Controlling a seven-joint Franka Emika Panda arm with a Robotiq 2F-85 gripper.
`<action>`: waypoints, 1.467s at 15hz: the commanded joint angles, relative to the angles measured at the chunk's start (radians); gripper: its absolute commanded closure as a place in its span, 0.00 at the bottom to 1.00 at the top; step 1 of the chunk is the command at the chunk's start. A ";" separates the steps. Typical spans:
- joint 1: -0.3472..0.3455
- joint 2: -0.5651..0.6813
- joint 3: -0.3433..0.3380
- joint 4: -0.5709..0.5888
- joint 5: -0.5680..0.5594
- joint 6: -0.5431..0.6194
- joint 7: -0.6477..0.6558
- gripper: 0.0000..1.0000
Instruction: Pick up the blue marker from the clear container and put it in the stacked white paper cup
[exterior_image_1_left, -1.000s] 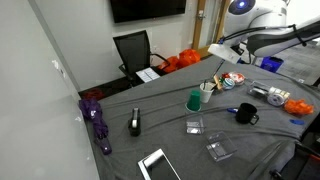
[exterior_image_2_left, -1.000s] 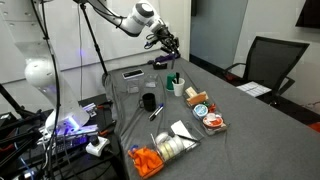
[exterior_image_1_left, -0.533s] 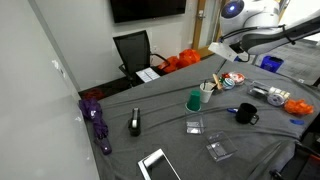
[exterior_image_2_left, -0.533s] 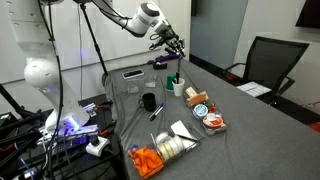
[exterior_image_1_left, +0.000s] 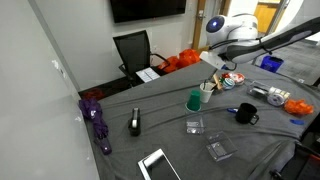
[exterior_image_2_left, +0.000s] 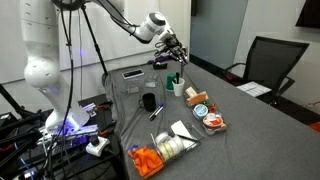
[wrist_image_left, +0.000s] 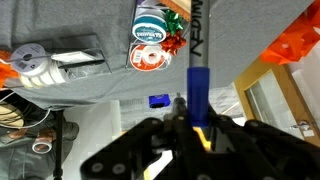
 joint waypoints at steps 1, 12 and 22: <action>0.004 0.082 0.023 0.093 0.040 -0.080 -0.019 0.96; 0.038 0.234 0.027 0.263 0.100 -0.272 -0.053 0.96; 0.033 0.299 0.024 0.296 0.088 -0.207 -0.032 0.96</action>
